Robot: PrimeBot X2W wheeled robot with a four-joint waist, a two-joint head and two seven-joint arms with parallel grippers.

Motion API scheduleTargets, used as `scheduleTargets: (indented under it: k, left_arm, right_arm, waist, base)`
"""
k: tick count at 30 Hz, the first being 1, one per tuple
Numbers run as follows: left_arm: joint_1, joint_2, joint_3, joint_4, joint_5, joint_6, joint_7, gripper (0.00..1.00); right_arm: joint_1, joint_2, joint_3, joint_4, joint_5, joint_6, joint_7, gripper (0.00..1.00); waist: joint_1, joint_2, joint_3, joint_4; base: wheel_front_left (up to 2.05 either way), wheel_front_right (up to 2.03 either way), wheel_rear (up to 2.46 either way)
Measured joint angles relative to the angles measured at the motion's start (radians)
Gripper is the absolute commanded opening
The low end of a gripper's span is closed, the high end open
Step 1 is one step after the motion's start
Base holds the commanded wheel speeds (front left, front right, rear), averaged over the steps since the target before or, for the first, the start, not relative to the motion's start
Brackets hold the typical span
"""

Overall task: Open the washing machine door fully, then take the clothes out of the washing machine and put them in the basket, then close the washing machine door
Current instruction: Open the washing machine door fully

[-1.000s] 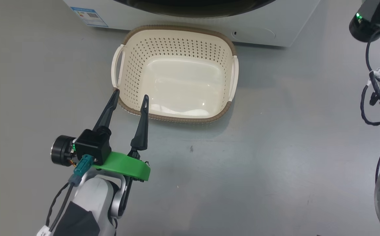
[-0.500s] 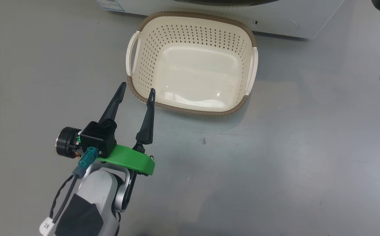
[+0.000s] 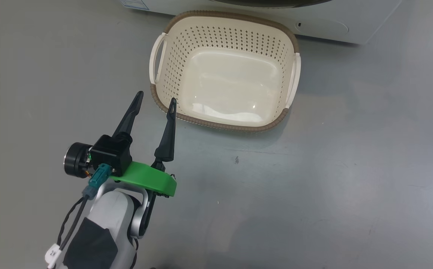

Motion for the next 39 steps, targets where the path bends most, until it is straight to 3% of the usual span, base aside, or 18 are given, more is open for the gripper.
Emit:
scheduleTargets:
  k: [15,39]
  left_arm:
    - [-0.001,-0.002,0.024,0.007,0.002,0.001,0.0,1.0]
    - [0.006,-0.002,0.032,0.043,0.015,0.006,0.0,1.0]
  right_arm:
    - [0.0,0.006,0.004,0.076,0.039,0.032,0.088,0.0]
    - [0.135,0.062,0.025,0.142,0.12,0.159,0.24,0.0]
  waist:
    - [0.0,0.0,-0.028,-0.022]
    - [0.0,0.0,-0.126,-0.066]
  base:
    - [0.0,0.0,0.0]
    - [0.0,0.0,0.0]
